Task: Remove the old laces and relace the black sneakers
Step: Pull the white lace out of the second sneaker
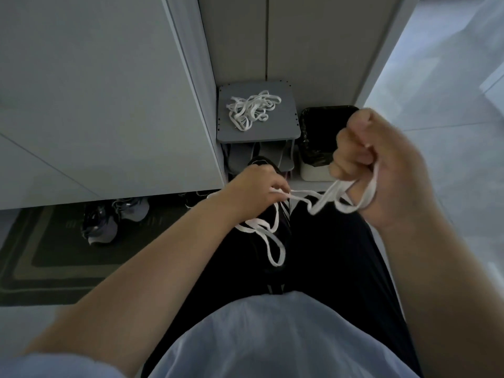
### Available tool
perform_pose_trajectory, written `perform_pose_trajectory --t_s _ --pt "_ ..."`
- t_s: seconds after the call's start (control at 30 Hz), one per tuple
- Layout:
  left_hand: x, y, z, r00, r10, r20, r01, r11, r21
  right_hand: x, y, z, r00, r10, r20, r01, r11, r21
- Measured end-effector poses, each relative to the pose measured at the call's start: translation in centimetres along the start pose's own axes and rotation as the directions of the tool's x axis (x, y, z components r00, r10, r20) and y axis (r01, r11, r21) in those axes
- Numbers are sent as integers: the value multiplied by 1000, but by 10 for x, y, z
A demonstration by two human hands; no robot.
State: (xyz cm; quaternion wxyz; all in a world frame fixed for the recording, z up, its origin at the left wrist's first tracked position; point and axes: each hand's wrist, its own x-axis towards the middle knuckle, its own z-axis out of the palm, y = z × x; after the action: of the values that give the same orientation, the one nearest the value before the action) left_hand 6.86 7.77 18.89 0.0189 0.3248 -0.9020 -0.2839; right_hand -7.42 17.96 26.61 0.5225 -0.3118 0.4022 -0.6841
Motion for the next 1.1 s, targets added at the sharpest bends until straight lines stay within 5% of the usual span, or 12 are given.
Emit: perform_pose_trajectory --t_s 0.3,0.43,0.53,0.67,0.73,0.8,0.9,1.0,1.1 --pt "27 2 9 994 48 99 -61 989 135 6 -23 -19 973 -178 -148 199 970 141" --pt "30 11 -6 1000 -24 3 24 983 -183 9 -14 -34 988 -109 -113 127 978 165" --pt "26 31 -28 996 -13 -91 -27 904 -427 12 10 -40 986 60 -157 -77 991 -108" --pt "26 46 -54 996 59 -73 -78 955 -288 11 40 -40 951 245 -189 -303 860 -411" --pt "24 39 -56 998 25 57 -17 989 -146 11 41 -43 935 295 -195 -349 686 -639" --pt "18 25 -51 971 -34 238 52 996 -67 13 38 -46 952 226 -209 -297 493 -818" --pt "6 5 -41 911 -51 410 74 996 -41 26 37 -37 986 26 -164 -159 430 -889" --pt "-3 -8 -42 942 -81 326 99 994 -40 49 54 -20 998 47 28 10 343 -939" --pt "-5 -26 -42 988 -150 45 153 985 -76 66 85 -10 967 239 88 60 125 -990"
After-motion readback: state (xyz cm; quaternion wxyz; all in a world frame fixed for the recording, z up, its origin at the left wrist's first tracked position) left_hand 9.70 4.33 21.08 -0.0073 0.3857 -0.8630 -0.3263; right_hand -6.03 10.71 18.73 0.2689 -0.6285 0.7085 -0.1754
